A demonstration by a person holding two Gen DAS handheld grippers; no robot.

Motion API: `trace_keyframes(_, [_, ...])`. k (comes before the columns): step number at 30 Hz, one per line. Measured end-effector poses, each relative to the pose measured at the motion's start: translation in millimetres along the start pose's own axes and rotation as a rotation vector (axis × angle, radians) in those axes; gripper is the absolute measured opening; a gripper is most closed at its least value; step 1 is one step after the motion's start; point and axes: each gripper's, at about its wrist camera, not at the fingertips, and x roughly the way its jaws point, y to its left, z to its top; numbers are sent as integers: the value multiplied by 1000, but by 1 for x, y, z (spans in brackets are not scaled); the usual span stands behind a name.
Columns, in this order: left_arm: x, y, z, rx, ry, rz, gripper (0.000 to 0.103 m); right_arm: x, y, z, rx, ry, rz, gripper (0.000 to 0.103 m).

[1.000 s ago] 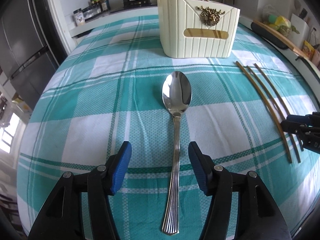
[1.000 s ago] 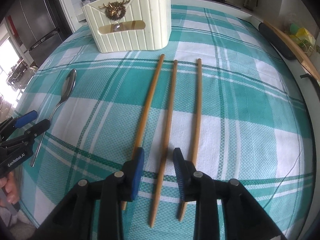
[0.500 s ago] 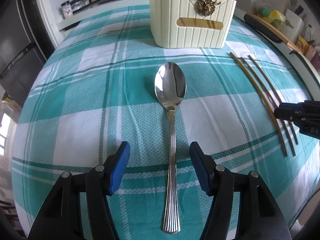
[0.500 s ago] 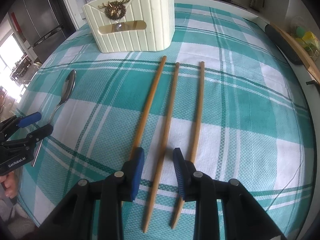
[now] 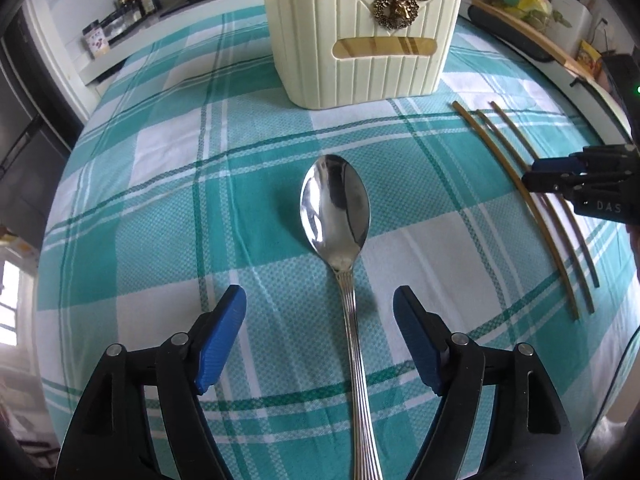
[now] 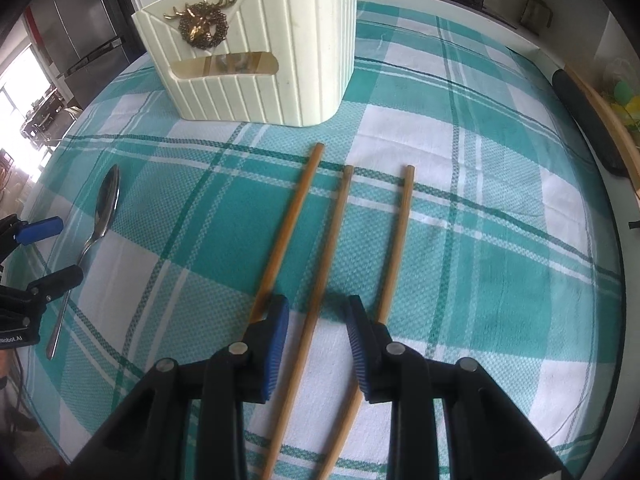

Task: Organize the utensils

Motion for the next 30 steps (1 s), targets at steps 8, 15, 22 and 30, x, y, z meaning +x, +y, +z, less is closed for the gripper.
trace_keyframes(8, [24,-11,34,39,0,109,80,19,-16,43,72,-3,43,30])
trace_keyframes(15, [25,-4,36,-4,-18,8,42,20,-32,48,140,-41,49,6])
trace_keyframes(22, [-19,4,27,-50,-147,-18,42,-45,-28,24,171,-243,117,6])
trace_keyframes(30, [-97,17,9,-115,-338,-64,42,-139,-7,-16,127,-492,127,6])
